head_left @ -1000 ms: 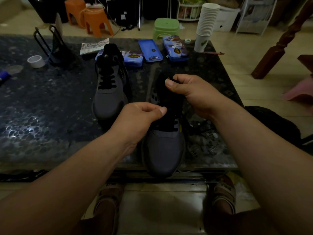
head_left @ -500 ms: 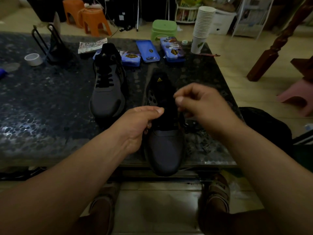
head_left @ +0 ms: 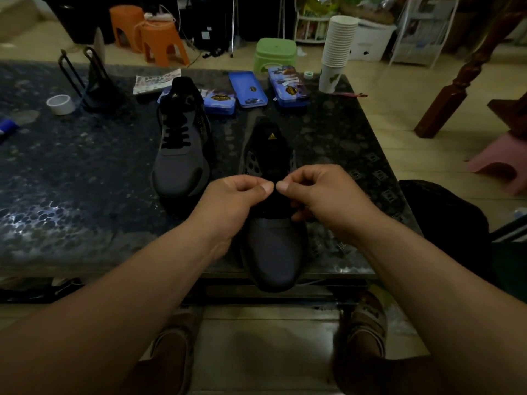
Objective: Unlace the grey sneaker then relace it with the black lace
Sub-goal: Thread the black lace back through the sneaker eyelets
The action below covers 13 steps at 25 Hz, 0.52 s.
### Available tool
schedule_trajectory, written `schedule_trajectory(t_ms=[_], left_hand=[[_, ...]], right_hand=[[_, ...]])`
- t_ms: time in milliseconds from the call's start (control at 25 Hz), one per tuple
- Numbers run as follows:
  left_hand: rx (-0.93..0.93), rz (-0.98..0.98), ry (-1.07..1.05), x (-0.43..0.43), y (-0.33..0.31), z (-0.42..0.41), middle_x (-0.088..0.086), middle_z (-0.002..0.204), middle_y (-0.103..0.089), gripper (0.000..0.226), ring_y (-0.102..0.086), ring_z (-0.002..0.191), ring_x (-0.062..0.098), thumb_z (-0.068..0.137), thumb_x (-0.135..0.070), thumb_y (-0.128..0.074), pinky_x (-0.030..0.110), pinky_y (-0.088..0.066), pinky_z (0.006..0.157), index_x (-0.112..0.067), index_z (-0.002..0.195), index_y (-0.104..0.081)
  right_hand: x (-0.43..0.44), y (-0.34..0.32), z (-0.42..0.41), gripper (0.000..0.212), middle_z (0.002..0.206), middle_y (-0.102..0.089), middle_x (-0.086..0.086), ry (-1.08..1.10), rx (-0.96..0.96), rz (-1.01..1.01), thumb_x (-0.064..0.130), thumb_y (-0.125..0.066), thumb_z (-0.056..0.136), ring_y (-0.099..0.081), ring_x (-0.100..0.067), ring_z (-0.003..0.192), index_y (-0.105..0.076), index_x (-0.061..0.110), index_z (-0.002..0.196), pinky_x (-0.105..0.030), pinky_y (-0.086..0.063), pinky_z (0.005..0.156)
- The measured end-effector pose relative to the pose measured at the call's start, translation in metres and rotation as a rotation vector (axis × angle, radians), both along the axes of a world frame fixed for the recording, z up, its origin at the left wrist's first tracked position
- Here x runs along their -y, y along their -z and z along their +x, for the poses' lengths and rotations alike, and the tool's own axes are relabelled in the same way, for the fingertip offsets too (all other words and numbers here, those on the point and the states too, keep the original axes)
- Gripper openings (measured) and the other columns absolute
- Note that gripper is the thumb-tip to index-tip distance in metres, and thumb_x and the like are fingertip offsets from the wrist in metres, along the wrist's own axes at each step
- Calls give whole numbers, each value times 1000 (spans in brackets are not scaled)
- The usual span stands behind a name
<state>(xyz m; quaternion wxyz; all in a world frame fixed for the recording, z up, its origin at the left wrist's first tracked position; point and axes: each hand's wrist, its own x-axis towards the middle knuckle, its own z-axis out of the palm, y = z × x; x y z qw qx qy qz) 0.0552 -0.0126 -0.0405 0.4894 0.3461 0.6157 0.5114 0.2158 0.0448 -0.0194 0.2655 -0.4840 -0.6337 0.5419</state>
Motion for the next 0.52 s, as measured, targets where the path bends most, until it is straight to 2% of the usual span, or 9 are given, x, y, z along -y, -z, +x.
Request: schedule_trajectory(t_ms=[80, 280, 400, 520], left_hand=[[-133, 54, 9, 0, 0, -2, -10, 72, -71, 8, -63, 65, -5, 97, -20, -71, 9, -47, 60, -15, 96, -78], [-355, 78, 71, -3, -2, -10, 0, 75, -66, 11, -53, 56, -5, 99, -26, -69, 9, -41, 54, -18, 92, -75], [-327, 84, 44, -4, 0, -10, -4, 72, -67, 10, -56, 57, -6, 98, -22, -71, 9, -43, 56, -17, 91, -77], [-248, 87, 17, -4, 2, -9, -6, 75, -74, 8, -66, 69, -5, 96, -19, -73, 9, -48, 65, -18, 92, -80]], right_hand=[[-3, -1, 0, 10, 81, -63, -3, 5, -93, -171, 17, -73, 95, -59, -11, 71, -69, 11, 88, -24, -57, 58], [-11, 1, -1, 13, 70, -61, 2, 21, -199, -396, 12, -70, 95, -57, -8, 62, -66, 16, 83, -21, -53, 52], [-13, 1, 2, 5, 73, -62, -1, 6, -180, -398, 12, -67, 98, -58, -8, 62, -68, 11, 93, -23, -55, 52], [-12, 5, -1, 8, 77, -63, -3, 9, -137, -325, 13, -66, 99, -60, -8, 65, -70, 7, 96, -23, -56, 53]])
